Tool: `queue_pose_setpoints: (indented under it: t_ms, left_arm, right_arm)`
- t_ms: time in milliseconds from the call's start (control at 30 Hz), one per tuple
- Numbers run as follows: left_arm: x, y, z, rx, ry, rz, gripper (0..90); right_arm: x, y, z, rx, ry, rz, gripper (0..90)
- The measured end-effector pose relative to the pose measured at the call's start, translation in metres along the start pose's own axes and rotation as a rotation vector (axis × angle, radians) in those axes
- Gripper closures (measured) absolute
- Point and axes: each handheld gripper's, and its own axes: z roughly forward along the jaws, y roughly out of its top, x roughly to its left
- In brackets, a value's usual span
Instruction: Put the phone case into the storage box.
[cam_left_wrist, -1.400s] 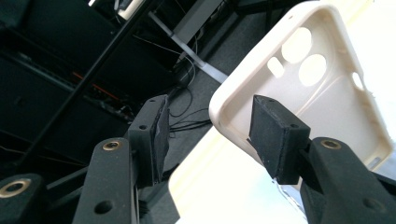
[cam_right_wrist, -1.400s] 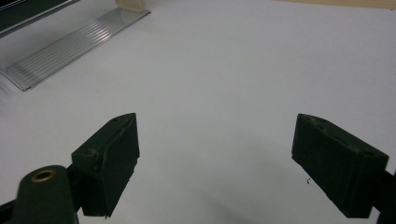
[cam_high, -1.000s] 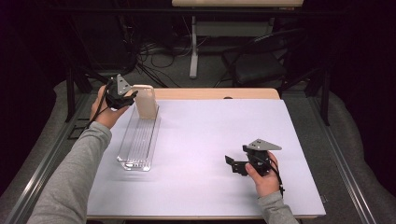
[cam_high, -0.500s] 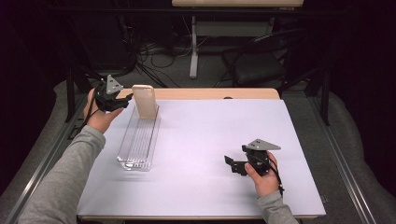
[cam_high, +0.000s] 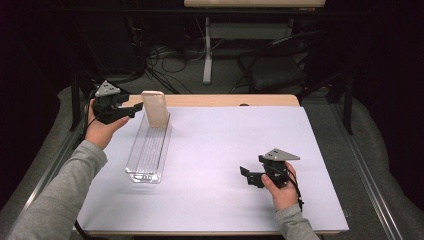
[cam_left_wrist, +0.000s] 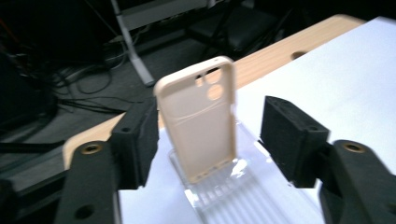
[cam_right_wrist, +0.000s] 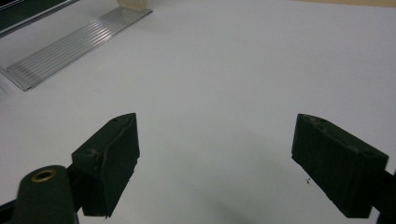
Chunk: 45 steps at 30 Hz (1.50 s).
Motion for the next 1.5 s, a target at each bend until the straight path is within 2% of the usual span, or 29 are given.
queue_pose_setpoints:
  t_ms: [67,167,267,533,633,800,900,967,1133,1267,1333,1400,1500]
  left_arm:
    - [-0.002,-0.001,-0.003,-0.010,-0.048,-0.034,29.8]
    - [-0.007,-0.001,-0.006,-0.014,-0.096,-0.064,24.4]
    - [-0.013,-0.003,-0.010,-0.044,-0.144,-0.090,23.3]
    - [-0.029,-0.005,-0.017,-0.036,-0.219,-0.087,23.3]
    - [-0.034,-0.006,-0.019,-0.056,-0.252,-0.111,22.1]
    - [-0.043,-0.010,-0.024,-0.076,-0.281,-0.159,22.1]
    - [-0.050,-0.013,-0.026,-0.069,-0.294,-0.121,18.4]
    - [-0.055,-0.016,-0.027,-0.083,-0.322,-0.131,16.4]
    - [-0.069,-0.027,-0.029,-0.118,-0.343,-0.148,15.4]
    - [-0.080,-0.038,-0.027,-0.096,-0.321,-0.101,15.0]
    - [-0.086,-0.044,-0.026,-0.069,-0.319,-0.087,15.0]
    - [-0.091,-0.050,-0.023,-0.063,-0.319,-0.087,15.0]
    - [-0.098,-0.059,-0.021,-0.081,-0.321,-0.093,15.0]
  right_arm:
    - [0.000,0.000,0.000,-0.002,0.000,-0.002,14.4]
    - [0.000,0.000,0.000,-0.003,-0.003,-0.002,14.4]
    - [0.000,0.000,0.000,-0.003,-0.005,-0.002,14.4]
    - [0.000,0.000,0.000,-0.001,-0.007,-0.008,14.4]
    - [0.000,0.000,-0.001,-0.001,-0.007,-0.011,14.4]
    - [0.000,0.000,-0.001,-0.002,-0.010,-0.008,14.3]
    - [0.001,0.000,-0.001,-0.002,-0.010,-0.015,14.4]
    - [0.001,0.000,-0.001,-0.004,-0.010,-0.017,14.4]
    - [0.001,0.000,-0.001,-0.006,-0.013,-0.014,14.3]
    - [0.001,0.000,-0.002,-0.007,-0.015,-0.019,14.4]
    - [0.001,0.000,-0.003,-0.007,-0.019,-0.023,14.4]
    - [0.000,0.000,-0.003,-0.007,-0.019,-0.021,14.3]
    - [0.000,0.000,-0.003,-0.005,-0.024,-0.030,14.3]
